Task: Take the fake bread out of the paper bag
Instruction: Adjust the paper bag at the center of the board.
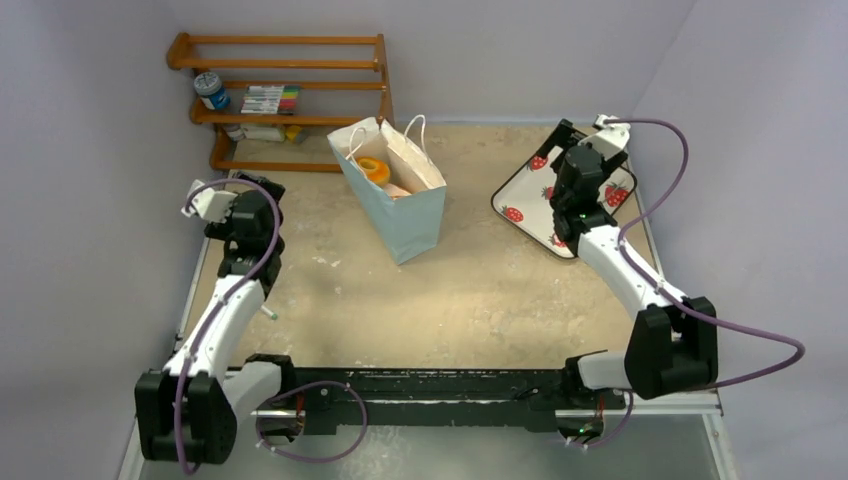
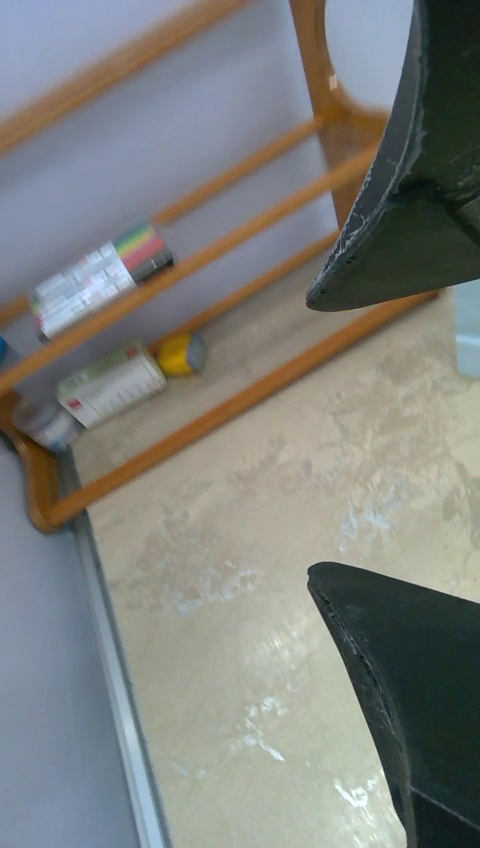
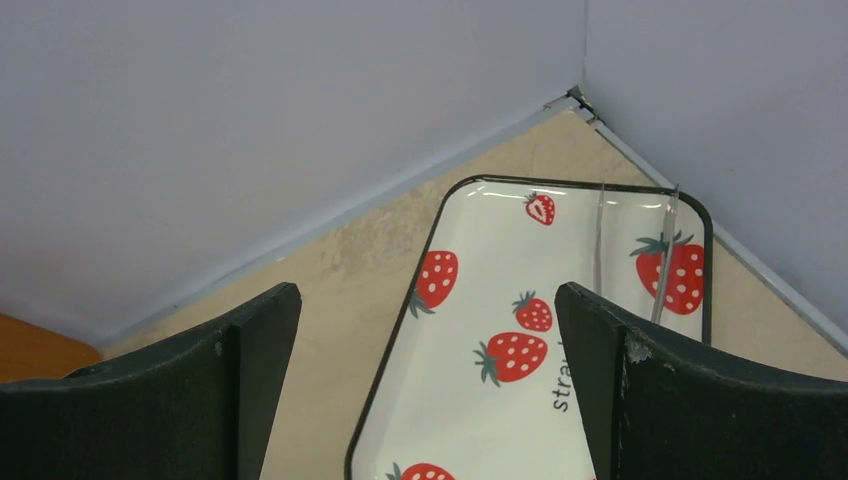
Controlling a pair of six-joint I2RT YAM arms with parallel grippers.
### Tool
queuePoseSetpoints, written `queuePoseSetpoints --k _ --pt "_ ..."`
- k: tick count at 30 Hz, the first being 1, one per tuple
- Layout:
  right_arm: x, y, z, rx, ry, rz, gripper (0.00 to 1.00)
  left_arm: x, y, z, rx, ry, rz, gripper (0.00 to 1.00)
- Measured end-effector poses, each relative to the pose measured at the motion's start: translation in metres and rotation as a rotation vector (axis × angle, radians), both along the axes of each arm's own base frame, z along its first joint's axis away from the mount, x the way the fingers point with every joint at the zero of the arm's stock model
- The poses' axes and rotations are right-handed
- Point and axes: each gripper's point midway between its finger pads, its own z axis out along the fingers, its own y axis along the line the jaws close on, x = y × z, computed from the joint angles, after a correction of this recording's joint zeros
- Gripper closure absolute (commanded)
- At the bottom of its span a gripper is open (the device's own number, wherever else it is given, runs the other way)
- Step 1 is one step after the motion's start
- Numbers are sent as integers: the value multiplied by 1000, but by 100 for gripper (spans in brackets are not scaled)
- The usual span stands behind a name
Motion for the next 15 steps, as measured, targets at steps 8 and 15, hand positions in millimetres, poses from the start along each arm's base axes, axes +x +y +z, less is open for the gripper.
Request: queuePoseSetpoints --k 8,15 --pt "-15 13 48 37 -194 126 9 -2 -13 61 -37 -100 -96 6" --pt "29 30 32 70 22 154 10 30 -65 120 -91 -103 -314 4"
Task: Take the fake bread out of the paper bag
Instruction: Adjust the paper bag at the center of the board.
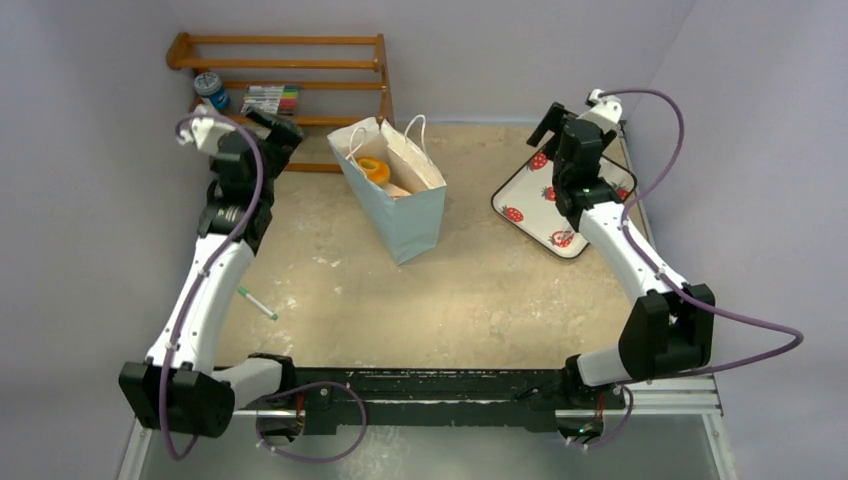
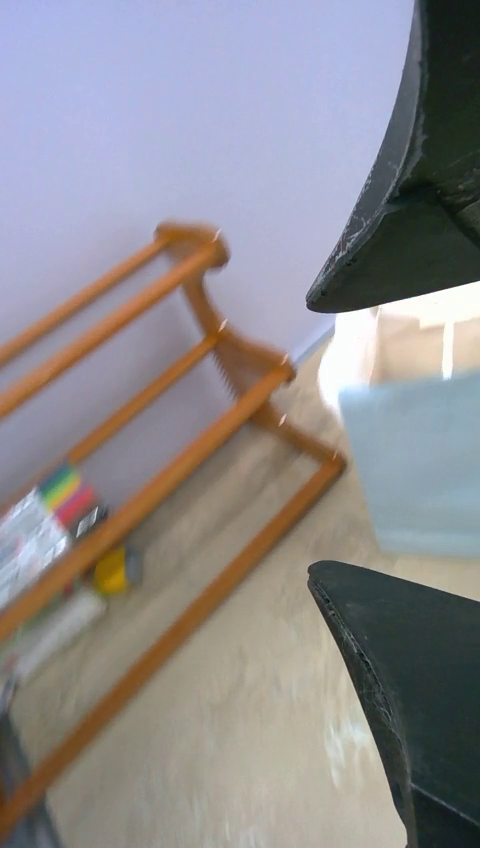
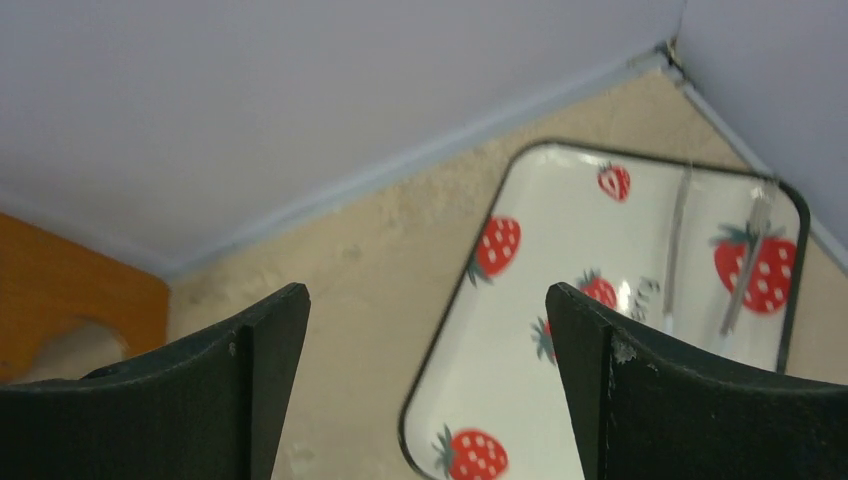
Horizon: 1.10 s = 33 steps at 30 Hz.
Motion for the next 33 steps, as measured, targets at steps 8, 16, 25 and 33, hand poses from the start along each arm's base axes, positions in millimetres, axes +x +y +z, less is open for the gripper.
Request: queuePoseSetpoints --k 8,16,25,33 --pt "-38 -1 -83 -5 322 -28 9 40 -67 16 -25 97 -228 4" --pt "-56 -7 -103 -5 429 -62 8 62 -83 -33 -36 287 -289 3" --pt "-65 -12 -112 -8 474 -88 7 57 -105 -48 -55 407 -376 3" --pt "-67 -14 -115 -10 503 -108 7 35 -131 -68 -28 511 -448 13"
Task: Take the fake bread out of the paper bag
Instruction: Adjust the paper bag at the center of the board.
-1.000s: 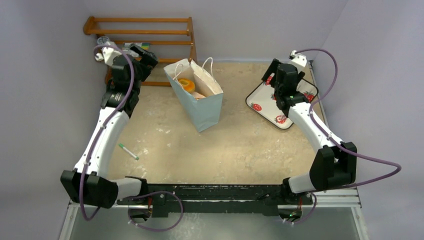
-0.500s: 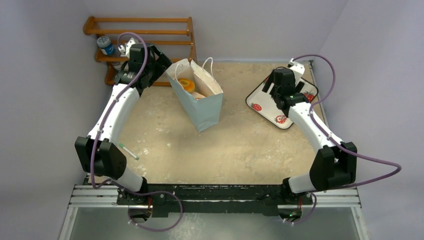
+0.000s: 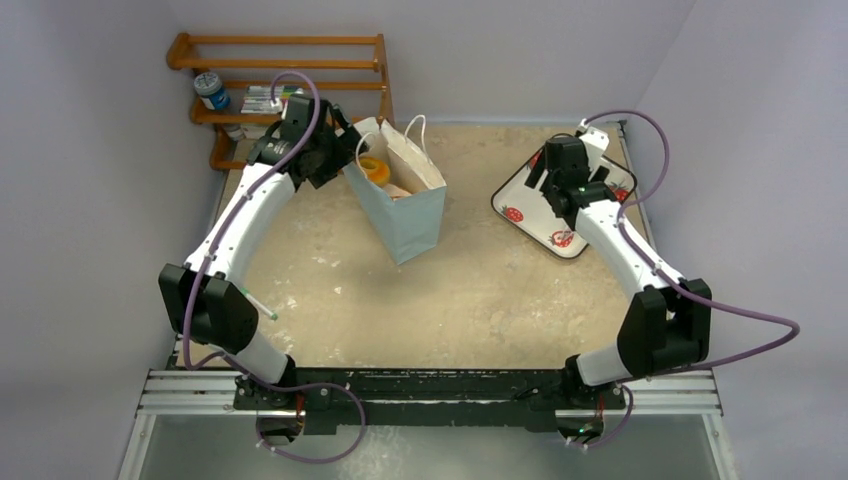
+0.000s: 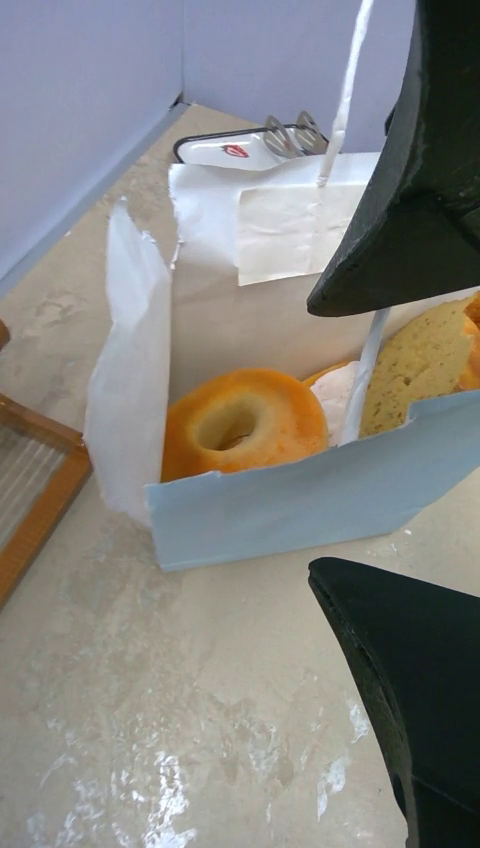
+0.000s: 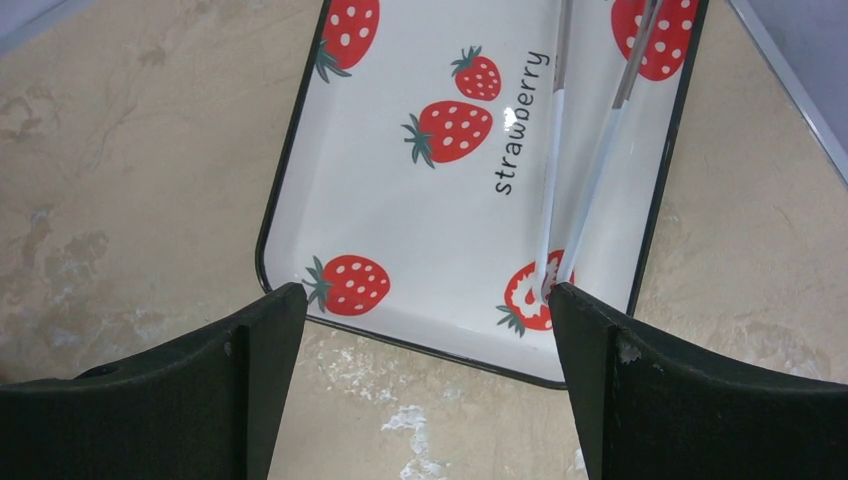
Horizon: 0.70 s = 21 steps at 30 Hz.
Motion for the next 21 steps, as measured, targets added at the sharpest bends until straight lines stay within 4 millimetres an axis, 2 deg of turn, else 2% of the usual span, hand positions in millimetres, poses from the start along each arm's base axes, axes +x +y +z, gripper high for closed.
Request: queuePoseSetpoints --k 2,5,9,10,14,21 --pt "3 1 -3 -3 13 1 6 -3 -7 -4 3 10 -18 23" --pt "9 2 -12 -8 42 2 6 -5 -11 -10 7 25 -26 57" --pt "11 3 -32 -20 100 2 6 -4 -10 -17 29 36 -39 96" --pt "11 3 -37 -22 113 3 6 -3 -10 -19 38 41 -41 100" --pt "10 3 -46 -28 144 3 5 -2 -5 -27 92 56 -56 100" --pt "6 -10 -42 -55 149 -64 2 5 9 -19 229 61 -77 100"
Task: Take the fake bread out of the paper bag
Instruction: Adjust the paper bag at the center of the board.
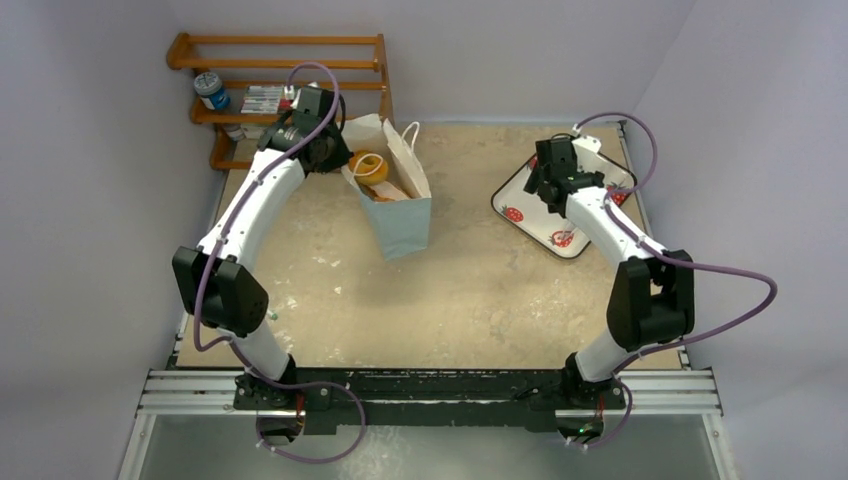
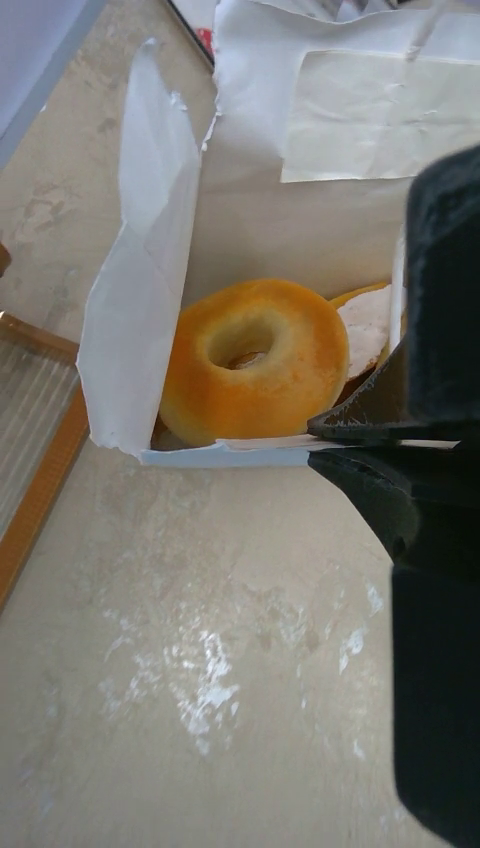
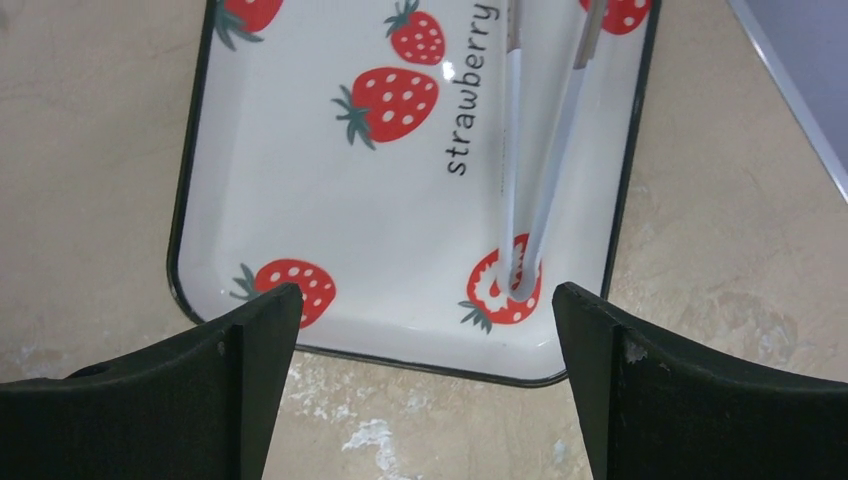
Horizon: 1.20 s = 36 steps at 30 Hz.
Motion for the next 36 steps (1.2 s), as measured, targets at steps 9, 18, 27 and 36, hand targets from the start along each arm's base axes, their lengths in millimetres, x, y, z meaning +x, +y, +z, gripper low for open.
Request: queuePoseSetpoints --k 9,18,27,36 --pt "-4 -51 -16 -24 45 -146 1 25 30 49 210 -110 22 100" --pt "-7 -73 -62 -50 167 -191 1 38 26 55 463 -125 -28 100" --pt "9 -79 -77 -49 191 -186 3 19 -28 -27 697 -21 -222 100" --pt "19 -80 -91 -47 205 -185 10 -4 8 -79 782 101 -209 100"
